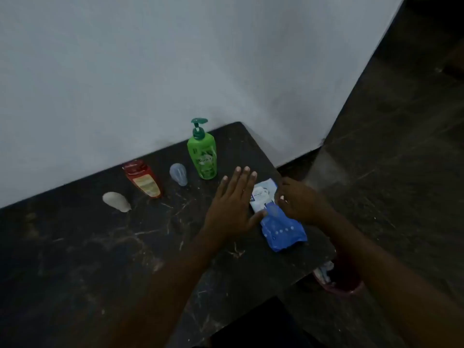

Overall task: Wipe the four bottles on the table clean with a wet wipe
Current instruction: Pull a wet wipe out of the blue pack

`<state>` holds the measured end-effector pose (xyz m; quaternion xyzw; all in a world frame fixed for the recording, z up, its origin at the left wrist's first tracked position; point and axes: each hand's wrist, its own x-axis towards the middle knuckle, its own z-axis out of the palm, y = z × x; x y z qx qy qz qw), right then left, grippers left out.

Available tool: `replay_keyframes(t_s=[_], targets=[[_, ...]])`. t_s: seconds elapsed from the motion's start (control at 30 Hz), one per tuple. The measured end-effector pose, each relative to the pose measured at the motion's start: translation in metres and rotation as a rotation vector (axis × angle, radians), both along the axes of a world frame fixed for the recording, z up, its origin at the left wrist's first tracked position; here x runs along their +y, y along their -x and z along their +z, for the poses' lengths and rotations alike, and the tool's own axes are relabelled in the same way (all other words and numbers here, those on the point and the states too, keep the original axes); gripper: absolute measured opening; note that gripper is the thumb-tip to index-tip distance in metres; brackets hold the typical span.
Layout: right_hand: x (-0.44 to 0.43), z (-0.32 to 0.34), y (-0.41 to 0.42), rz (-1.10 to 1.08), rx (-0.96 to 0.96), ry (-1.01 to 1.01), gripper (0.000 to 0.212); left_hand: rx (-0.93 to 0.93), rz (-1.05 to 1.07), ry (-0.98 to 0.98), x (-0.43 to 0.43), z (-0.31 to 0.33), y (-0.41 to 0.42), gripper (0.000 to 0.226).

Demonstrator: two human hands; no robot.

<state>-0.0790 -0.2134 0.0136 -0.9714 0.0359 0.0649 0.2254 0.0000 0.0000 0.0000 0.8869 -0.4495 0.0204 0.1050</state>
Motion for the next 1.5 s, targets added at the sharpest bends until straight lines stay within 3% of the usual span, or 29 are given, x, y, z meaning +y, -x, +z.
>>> replay_keyframes(t_s=[0.13,0.37,0.63,0.97,1.07,1.23,1.33,1.5], targets=[[-0.009,-0.034,0.007,0.024,0.153,0.056,0.003,0.106,0.005,-0.041,-0.011,-0.054,0.011,0.095],[-0.012,-0.072,-0.004,0.080,0.104,0.139,0.019,0.187,0.002,-0.014,-0.020,-0.116,0.019,0.094],[0.000,-0.081,-0.017,0.060,0.130,0.188,0.012,0.193,0.016,0.090,-0.023,-0.139,0.023,0.091],[0.000,-0.095,-0.003,0.129,-0.059,0.189,0.012,0.110,0.007,0.152,-0.021,-0.152,0.024,0.086],[-0.005,-0.106,0.006,0.078,-0.165,0.113,0.010,0.073,0.009,0.150,-0.021,-0.156,0.025,0.088],[-0.007,-0.118,0.019,-0.088,-0.342,-0.039,0.026,0.049,0.006,0.110,-0.021,-0.154,0.027,0.091],[-0.009,-0.120,0.023,-0.178,-0.421,-0.115,0.023,0.049,0.015,0.108,-0.021,-0.153,0.027,0.091],[-0.008,-0.117,0.029,-0.285,-0.458,-0.465,0.008,0.047,0.017,0.094,-0.021,-0.152,0.027,0.093]])
